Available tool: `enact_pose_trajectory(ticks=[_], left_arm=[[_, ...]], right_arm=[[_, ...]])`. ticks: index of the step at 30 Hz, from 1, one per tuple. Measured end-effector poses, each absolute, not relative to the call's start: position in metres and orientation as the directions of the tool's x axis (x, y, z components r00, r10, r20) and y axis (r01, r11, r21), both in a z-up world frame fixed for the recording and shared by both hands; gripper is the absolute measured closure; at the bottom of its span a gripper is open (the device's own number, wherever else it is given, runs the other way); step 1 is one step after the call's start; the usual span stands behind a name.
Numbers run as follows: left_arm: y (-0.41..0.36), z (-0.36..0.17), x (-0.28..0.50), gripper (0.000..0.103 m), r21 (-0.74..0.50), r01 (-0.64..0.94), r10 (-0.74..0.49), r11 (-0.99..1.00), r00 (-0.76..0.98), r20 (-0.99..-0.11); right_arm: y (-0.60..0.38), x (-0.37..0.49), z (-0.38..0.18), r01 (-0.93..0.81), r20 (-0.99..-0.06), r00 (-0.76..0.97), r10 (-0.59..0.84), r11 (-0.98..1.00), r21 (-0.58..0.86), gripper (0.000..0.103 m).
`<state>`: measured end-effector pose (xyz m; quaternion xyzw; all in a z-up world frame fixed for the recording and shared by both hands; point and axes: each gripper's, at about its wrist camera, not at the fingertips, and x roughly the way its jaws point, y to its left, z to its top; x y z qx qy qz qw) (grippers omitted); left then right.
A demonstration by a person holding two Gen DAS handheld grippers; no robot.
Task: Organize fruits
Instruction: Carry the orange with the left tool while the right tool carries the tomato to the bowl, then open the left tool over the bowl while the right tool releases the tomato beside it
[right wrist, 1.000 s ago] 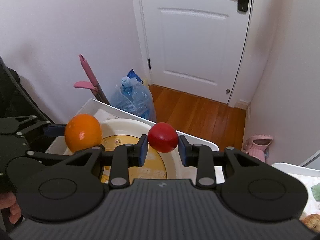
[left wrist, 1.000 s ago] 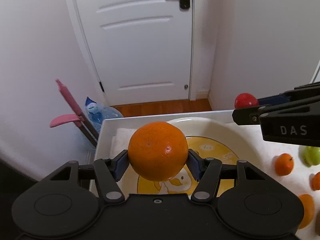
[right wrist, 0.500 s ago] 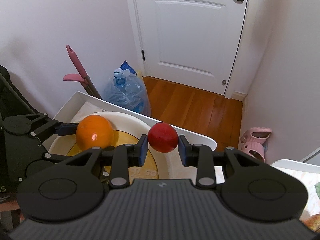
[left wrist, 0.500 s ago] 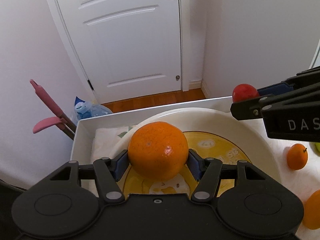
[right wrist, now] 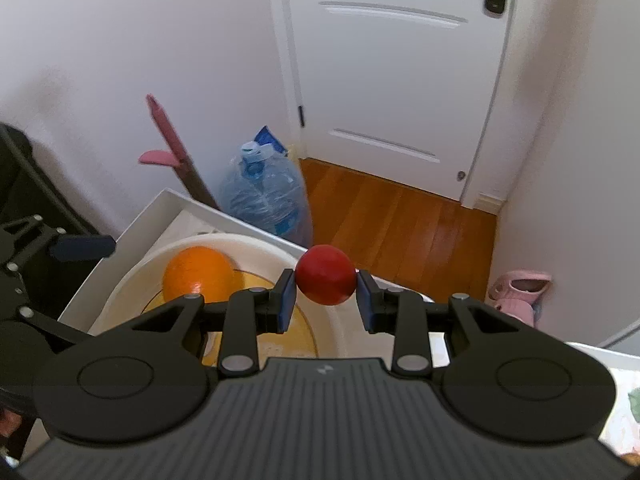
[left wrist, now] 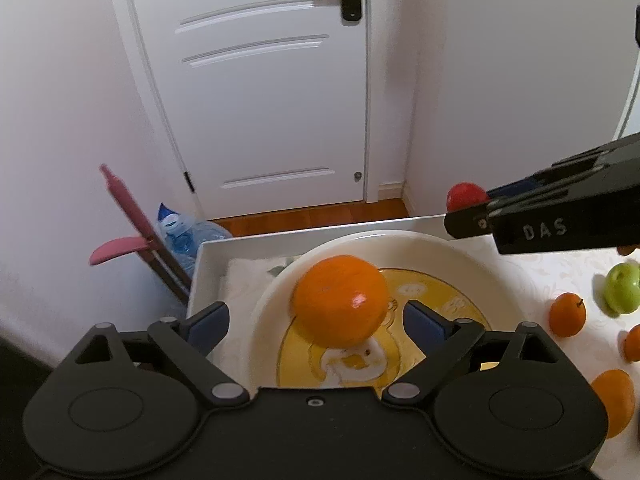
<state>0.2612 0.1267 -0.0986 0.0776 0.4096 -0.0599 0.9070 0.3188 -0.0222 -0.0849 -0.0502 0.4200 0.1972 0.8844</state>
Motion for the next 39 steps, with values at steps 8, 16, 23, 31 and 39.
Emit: enact_pose_trajectory(ticks=[8,16,23,31,39], left_arm=[[0.148,-0.091,0.248,0.007,0.083,0.123,-0.018,0.989,0.655,-0.756],[0.159,-0.096,0.236,0.007,0.066,0.099,-0.012,0.993,0.636,-0.772],[0.162,-0.094,0.229,0.006,0.062,0.094,-0.012,0.994,0.641,-0.768],[0.165,-0.086,0.217,0.006,0.064,0.084,-0.007,0.994,0.659,-0.752],[0.161,-0.061,0.191,0.006,0.083,0.075,0.008,0.994,0.693,-0.721]], right_arm=[[0.002,0.313,-0.102,-0.470,-0.776,0.530,0.341,0.880,0.066,0.056],[0.011,0.306,-0.112,-0.481,-0.779,0.528,0.338,0.875,0.054,0.055],[0.011,0.294,-0.104,-0.449,-0.744,0.594,0.305,0.893,0.008,0.003],[0.006,0.276,-0.088,-0.420,-0.731,0.618,0.291,0.908,0.007,0.002],[-0.008,0.245,-0.053,-0.393,-0.704,0.647,0.293,0.919,0.022,0.002]])
